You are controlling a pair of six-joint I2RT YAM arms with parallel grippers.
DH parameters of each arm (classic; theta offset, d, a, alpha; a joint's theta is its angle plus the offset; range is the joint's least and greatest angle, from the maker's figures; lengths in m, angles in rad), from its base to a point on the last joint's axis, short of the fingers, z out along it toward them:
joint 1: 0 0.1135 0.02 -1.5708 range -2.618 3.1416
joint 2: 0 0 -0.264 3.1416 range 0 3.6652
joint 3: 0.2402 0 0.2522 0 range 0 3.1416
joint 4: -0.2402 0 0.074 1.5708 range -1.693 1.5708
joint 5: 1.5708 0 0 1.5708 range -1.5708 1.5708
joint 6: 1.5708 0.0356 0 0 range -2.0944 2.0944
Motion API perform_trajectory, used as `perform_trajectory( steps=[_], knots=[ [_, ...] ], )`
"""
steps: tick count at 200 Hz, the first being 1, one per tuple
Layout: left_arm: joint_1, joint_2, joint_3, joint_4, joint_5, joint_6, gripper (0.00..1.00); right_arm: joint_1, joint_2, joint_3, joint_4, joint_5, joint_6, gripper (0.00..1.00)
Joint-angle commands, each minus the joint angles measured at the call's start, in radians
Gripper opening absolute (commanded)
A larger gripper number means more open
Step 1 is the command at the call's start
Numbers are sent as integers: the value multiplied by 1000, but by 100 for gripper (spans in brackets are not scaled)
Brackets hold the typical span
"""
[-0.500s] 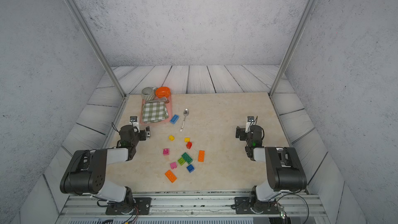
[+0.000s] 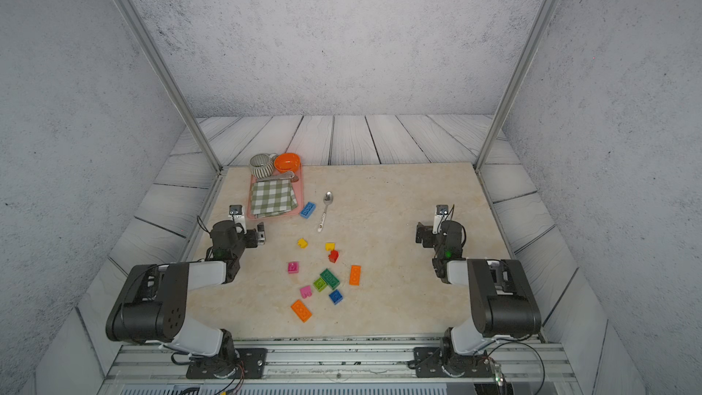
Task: Assemble the letter p with lego
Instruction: Pick up the lego brick from the center of the board.
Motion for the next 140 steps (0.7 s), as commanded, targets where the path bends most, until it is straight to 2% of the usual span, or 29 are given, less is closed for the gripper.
perform_trajectory(
  steps=[1,64,78,96,122,140],
  knots=[
    [8,6,16,24,5,10,98,-1,6,12,9,13,-8,99],
    [8,4,13,28,6,11,98,2,-7,1,27,-8,-26,99],
    [7,-9,1,48,23,20,98,6,-62,15,-46,3,-26,99],
    [-1,-94,-28,32,-14,16,98,6,-163,84,-250,45,16,99],
    [-13,-278,-71,-28,-71,7,98,7,-269,123,-383,-11,68,99],
    [-15,-385,-55,-99,-98,-94,98,6,-369,150,-494,-67,133,99]
  ],
)
